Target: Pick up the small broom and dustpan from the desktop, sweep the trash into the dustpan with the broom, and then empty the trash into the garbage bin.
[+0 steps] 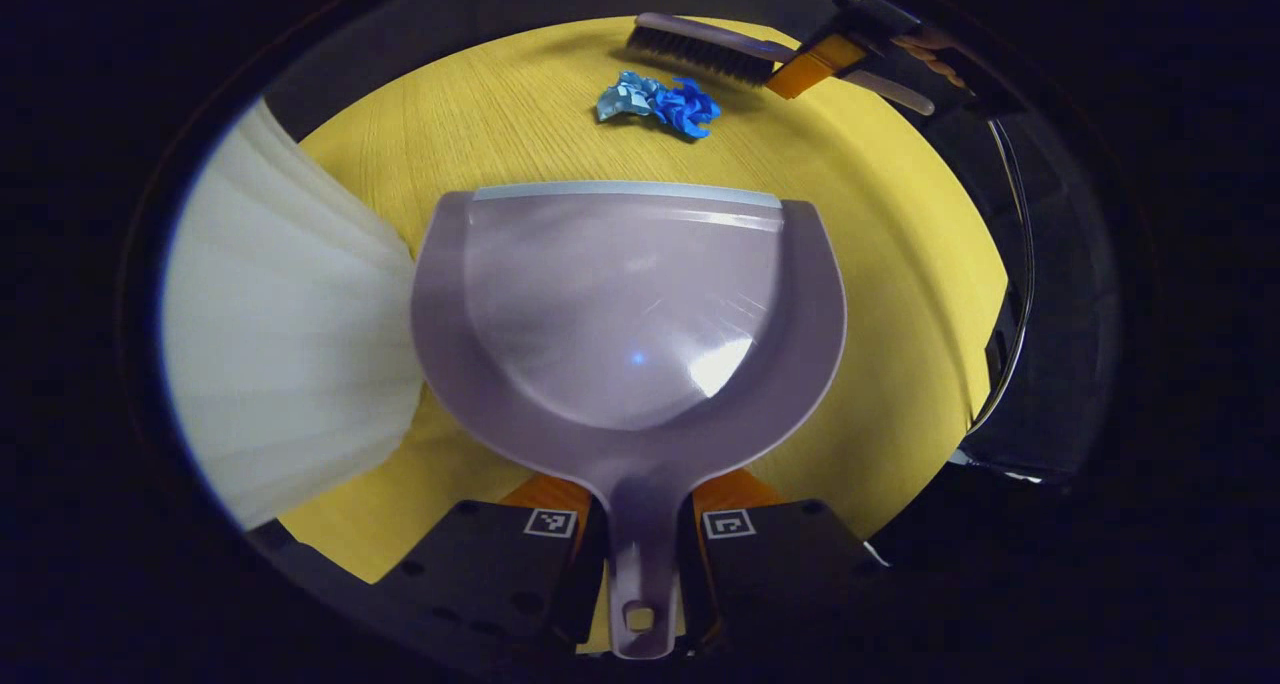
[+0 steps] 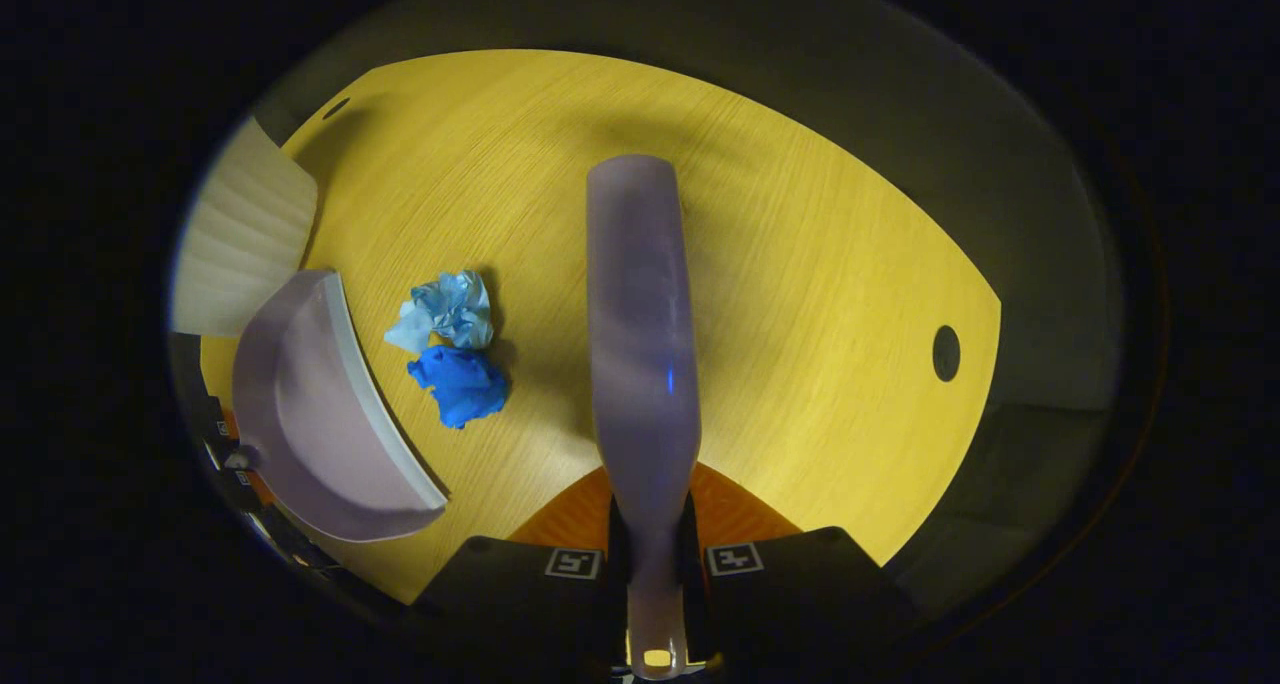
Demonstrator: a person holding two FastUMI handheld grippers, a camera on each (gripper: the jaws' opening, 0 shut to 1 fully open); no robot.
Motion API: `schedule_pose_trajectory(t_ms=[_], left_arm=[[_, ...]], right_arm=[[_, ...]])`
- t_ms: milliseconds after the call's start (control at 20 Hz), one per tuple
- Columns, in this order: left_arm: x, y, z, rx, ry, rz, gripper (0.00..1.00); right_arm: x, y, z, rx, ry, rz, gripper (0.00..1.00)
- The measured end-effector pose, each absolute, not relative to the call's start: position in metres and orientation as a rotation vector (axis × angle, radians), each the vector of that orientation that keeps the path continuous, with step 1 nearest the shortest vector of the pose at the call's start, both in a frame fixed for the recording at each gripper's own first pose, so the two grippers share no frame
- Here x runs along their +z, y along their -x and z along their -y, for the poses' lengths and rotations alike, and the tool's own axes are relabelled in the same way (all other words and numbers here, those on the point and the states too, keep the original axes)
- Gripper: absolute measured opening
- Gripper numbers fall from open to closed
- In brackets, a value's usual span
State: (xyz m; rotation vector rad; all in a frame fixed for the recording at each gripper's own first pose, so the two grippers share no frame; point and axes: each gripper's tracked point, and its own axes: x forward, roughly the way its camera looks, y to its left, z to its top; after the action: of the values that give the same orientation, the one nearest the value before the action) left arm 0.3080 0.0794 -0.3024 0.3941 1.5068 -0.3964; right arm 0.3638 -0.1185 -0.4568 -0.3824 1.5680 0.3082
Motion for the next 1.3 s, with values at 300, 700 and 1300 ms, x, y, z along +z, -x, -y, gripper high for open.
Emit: schedule_pose_trajectory(t_ms=[300,700,1300], left_arm=[[-0.302,-0.312,-0.080,-0.417,-0.420,-1.515,0.29],[-0.304,-0.307,-0.075,-0.430,-0.340,-1.464,0.29],[-0.297,-0.306,-0.052,-0.432,-0.272,-1.425,0.29]], right_arm=[[-0.443,-0.334,0.084,0.665,0.470,-1.656,0.24],[-0.416,-0.330,0.109,0.767,0.338,-1.715,0.24],[-0.395,-0.368,0.170,0.411,0.262,-1.641,0.24]])
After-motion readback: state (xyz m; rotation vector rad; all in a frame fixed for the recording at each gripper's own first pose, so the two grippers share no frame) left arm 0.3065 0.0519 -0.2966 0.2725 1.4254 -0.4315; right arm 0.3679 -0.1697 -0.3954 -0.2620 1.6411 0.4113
